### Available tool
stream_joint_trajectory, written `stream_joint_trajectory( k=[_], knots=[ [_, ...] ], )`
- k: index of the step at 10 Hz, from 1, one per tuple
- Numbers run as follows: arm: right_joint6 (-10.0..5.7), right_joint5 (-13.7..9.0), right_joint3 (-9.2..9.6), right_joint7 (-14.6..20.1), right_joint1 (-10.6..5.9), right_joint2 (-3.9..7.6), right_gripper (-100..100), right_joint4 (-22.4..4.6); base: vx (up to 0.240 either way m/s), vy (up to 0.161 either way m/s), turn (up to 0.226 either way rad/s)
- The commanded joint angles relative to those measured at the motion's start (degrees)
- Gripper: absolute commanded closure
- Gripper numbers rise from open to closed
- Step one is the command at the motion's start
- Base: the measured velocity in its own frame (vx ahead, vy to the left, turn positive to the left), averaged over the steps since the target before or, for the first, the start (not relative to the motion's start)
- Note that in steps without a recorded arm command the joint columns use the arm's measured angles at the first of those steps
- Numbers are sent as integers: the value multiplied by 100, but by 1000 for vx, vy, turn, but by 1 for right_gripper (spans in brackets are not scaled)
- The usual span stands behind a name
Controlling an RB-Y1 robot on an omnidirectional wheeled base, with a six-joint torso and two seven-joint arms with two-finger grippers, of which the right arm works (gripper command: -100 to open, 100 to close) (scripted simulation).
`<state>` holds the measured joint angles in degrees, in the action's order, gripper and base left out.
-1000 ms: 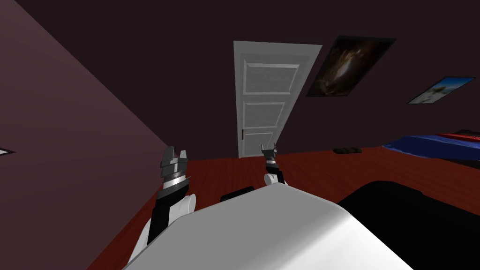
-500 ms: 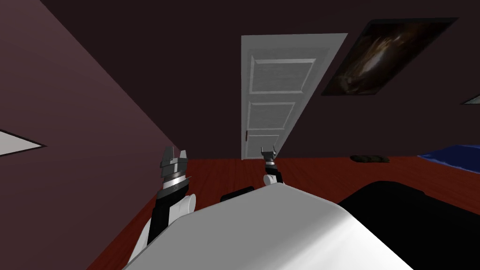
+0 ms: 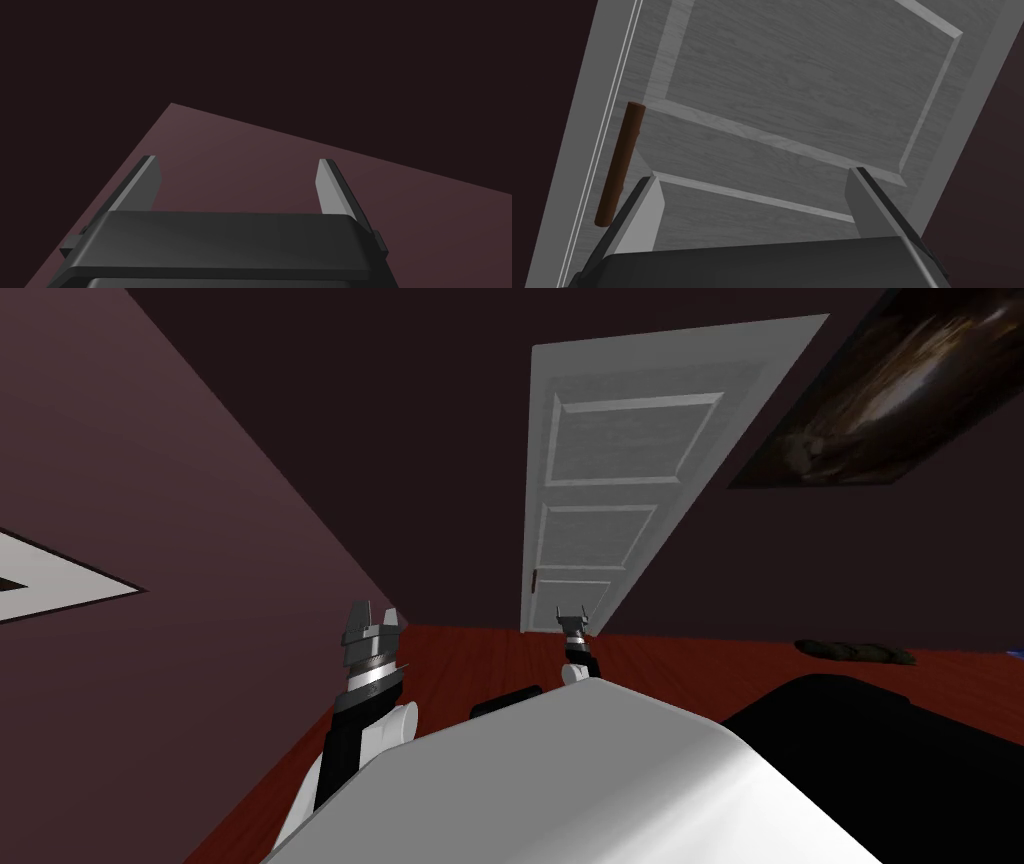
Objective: Pull the door open
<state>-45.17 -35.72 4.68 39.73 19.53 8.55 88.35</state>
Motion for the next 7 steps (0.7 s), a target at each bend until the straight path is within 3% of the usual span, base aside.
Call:
stream_joint_trajectory(
  k=[1,4,5,7],
  knots=[
    [-62,-132,40,156,-75,10,-100,-234,99,-7,116],
    [-153,-374,107,429,-159,49,-100,-602,100,-17,123],
    [-211,-530,150,604,-213,73,-100,-838,133,-24,238],
    [-240,-607,171,691,-240,85,-100,-955,97,-25,63]
  ],
)
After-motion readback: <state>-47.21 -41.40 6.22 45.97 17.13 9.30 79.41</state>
